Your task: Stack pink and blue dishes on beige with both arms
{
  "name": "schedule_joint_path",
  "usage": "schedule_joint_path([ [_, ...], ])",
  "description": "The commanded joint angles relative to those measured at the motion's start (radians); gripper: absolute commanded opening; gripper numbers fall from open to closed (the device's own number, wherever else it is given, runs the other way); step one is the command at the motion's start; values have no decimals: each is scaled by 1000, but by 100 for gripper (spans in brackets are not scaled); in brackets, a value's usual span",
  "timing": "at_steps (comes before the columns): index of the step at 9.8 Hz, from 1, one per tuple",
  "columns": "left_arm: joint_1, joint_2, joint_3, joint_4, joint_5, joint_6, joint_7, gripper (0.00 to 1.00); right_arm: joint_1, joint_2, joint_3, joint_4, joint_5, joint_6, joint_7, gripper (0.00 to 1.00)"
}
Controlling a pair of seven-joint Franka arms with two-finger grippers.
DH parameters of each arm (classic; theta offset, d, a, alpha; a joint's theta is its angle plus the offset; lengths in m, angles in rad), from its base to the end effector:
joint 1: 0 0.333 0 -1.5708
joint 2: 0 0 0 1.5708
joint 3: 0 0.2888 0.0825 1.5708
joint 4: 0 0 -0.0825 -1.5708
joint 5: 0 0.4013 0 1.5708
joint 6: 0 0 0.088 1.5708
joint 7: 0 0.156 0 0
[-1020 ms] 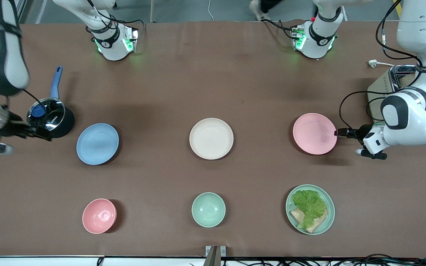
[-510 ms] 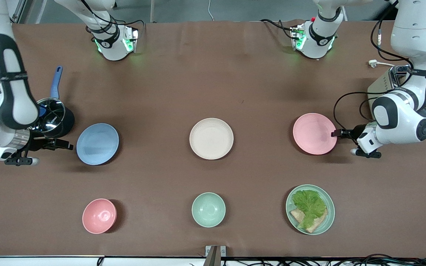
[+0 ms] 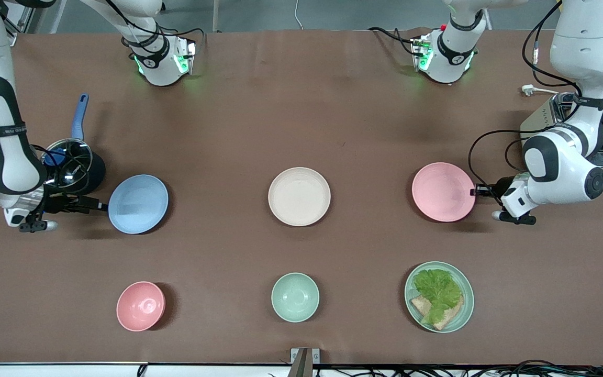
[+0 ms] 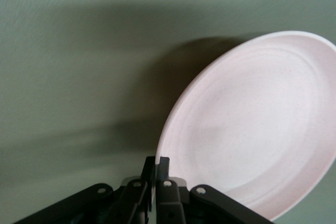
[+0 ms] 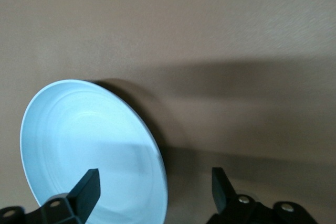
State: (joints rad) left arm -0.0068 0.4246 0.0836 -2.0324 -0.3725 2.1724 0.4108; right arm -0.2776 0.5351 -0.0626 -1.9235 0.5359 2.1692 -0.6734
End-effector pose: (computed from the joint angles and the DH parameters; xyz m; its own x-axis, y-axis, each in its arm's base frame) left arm 0.5571 0.0169 0.1323 0.9751 -0.1092 -0.1929 -0.0473 -0.9527 0.3004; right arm 0.5632 -0.1585 0.1119 0.9974 -0.0162 -0.0702 -0.0451 -0.9001 -0.4334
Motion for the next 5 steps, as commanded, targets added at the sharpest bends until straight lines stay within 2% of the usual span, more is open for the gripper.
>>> schedule_joint_path([
  [1, 1, -79, -132, 1, -3, -8, -164, 0, -12, 0, 10, -40, 59, 9, -73, 71],
  [4, -10, -23, -373, 59, 55, 4, -522, 1, -17, 3, 10, -54, 62, 7, -84, 48],
  [5, -15, 36, -451, 119, 119, 33, -696, 1, -18, 3, 10, -58, 62, 3, -84, 33],
])
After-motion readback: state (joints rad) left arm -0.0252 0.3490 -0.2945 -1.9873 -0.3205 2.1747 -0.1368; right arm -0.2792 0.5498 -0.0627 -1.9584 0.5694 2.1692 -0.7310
